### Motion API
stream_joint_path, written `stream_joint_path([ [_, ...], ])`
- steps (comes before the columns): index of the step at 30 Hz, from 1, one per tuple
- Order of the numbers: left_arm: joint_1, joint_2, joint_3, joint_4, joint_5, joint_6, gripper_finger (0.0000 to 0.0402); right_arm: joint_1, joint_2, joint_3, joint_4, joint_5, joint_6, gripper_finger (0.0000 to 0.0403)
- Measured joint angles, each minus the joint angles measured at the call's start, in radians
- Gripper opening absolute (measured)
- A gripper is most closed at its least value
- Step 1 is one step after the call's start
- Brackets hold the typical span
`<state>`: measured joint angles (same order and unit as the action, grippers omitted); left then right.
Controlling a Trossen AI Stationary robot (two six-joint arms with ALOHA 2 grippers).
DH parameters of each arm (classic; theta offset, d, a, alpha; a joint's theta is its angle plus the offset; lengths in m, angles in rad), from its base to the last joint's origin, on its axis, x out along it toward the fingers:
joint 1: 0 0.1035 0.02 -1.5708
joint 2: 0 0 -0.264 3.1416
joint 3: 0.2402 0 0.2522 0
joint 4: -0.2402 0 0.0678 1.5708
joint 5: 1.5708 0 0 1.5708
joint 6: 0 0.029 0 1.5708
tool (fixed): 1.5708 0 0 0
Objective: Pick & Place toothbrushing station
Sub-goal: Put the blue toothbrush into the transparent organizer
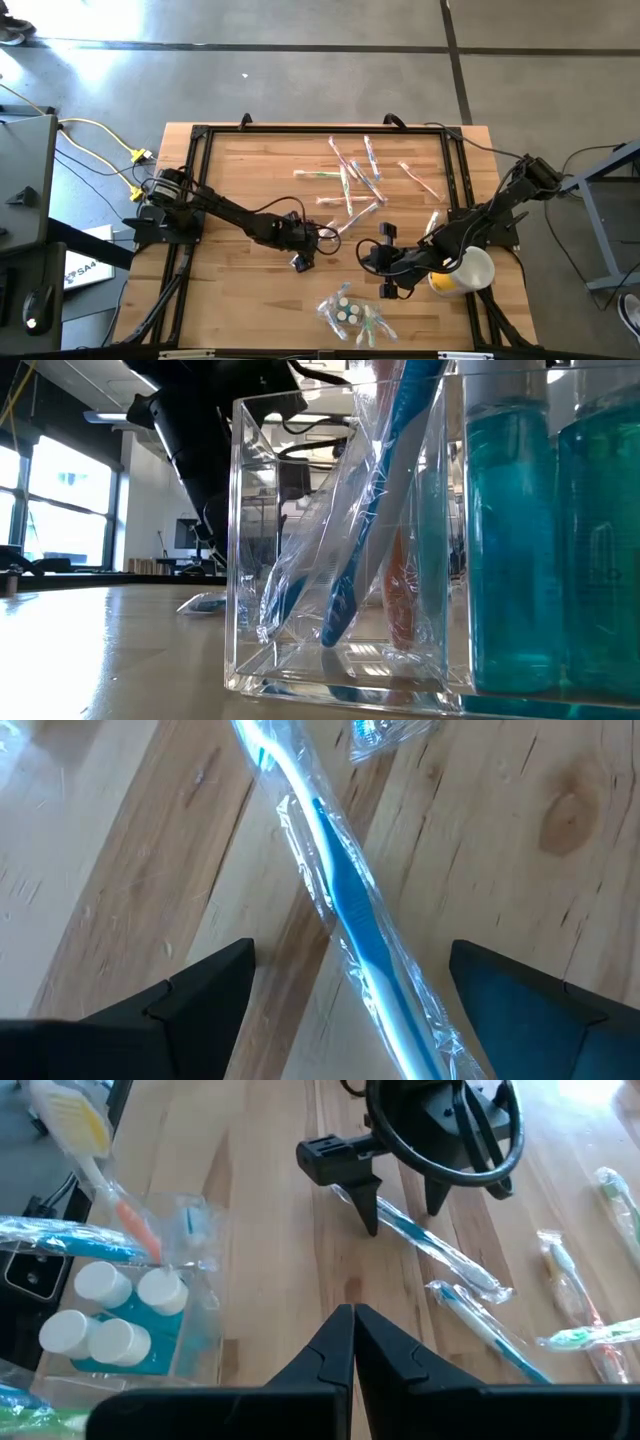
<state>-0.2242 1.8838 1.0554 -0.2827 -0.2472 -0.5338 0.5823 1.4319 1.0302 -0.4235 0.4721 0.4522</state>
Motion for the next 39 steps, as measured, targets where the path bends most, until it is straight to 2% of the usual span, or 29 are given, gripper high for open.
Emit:
stream_joint_path([
  [3,-0.001,0.001,0.000,-0.005,0.013,0.002,0.0306,0.000,0.000,0.000,0.006,0.000,-0.003,0.0005],
  [6,-0.006,0.003,0.000,-0.015,0.013,0.003,0.0263,0.000,0.000,0.000,0.005,0.000,-0.011,0.0003],
  [10,-0.006,0.004,-0.001,-0.024,0.013,0.005,0.0181,0.000,0.000,0.000,0.005,0.000,-0.031,0.0005],
  [16,-0.006,0.005,-0.001,-0.024,-0.022,0.008,0.0028,0.000,0.000,0.000,0.006,0.000,-0.029,0.0003],
  [17,-0.006,0.002,-0.001,-0.024,-0.029,0.012,0.0017,0.000,0.000,0.000,0.006,0.001,-0.029,0.0004],
  [22,-0.007,-0.038,-0.006,-0.038,-0.082,0.031,0.0018,0.000,0.000,0.000,0.010,0.012,-0.028,0.0003],
  [25,-0.016,-0.086,-0.012,-0.086,-0.148,0.056,0.0008,0.000,0.000,0.000,0.011,0.047,-0.026,0.0004],
  [33,-0.072,-0.339,-0.008,-0.233,-0.371,0.000,0.0008,0.001,0.000,0.000,0.029,0.166,-0.012,0.0004],
  [39,-0.206,-0.516,-0.008,-0.064,-0.365,0.102,0.0008,0.000,0.000,0.000,0.153,0.260,-0.137,0.0004],
])
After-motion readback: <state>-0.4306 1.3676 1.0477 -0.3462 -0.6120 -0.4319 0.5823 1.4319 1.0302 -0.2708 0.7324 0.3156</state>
